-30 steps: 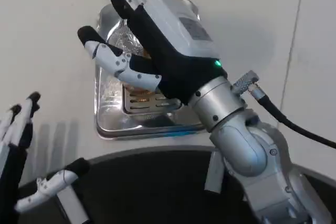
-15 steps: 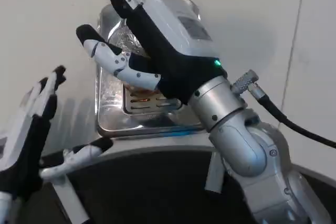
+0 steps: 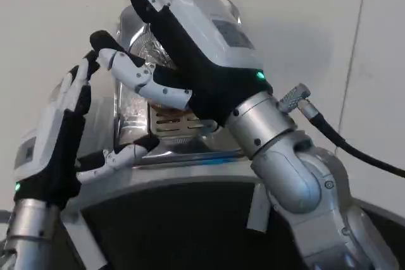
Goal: Grasp the cup under the faucet to collect the drink, then remove the cup.
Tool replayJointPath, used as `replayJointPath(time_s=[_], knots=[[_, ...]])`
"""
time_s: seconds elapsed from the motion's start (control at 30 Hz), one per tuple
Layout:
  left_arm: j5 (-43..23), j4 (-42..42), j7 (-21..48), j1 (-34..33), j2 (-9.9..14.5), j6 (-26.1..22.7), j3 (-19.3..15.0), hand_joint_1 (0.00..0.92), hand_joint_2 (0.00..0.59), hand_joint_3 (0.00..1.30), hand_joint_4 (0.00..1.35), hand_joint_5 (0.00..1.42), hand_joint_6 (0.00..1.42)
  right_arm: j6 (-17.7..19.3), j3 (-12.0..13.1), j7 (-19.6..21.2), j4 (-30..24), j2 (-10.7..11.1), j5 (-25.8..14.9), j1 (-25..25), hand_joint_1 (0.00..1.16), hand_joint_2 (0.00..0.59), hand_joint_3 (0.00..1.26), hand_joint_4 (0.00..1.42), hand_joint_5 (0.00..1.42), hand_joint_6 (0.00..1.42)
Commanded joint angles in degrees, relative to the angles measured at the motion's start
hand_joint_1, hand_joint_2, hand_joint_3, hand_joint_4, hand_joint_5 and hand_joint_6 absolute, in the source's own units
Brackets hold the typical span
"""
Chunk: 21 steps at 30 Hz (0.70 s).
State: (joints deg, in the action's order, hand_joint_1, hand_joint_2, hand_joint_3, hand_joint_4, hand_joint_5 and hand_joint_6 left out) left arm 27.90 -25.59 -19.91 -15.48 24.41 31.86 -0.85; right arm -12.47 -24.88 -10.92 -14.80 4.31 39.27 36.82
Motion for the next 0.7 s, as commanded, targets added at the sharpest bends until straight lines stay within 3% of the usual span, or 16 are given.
replayJointPath(time_s=[0.03,0.7], knots=[[0.69,-2.83,-1.32,-2.18,-0.33,0.01,1.14,0.388,0.055,0.00,0.00,0.00,0.01,-0.86,-1.71,-3.16,0.33,0.10,-0.05,-1.31,0.16,0.469,0.00,0.00,0.00,0.00],[-0.43,-10.18,-2.59,-8.23,-0.75,0.94,3.56,0.388,0.059,0.00,0.00,0.01,0.03,-1.25,-0.95,-2.82,-0.35,0.40,0.15,-2.11,0.18,0.477,0.00,0.00,0.00,0.00]])
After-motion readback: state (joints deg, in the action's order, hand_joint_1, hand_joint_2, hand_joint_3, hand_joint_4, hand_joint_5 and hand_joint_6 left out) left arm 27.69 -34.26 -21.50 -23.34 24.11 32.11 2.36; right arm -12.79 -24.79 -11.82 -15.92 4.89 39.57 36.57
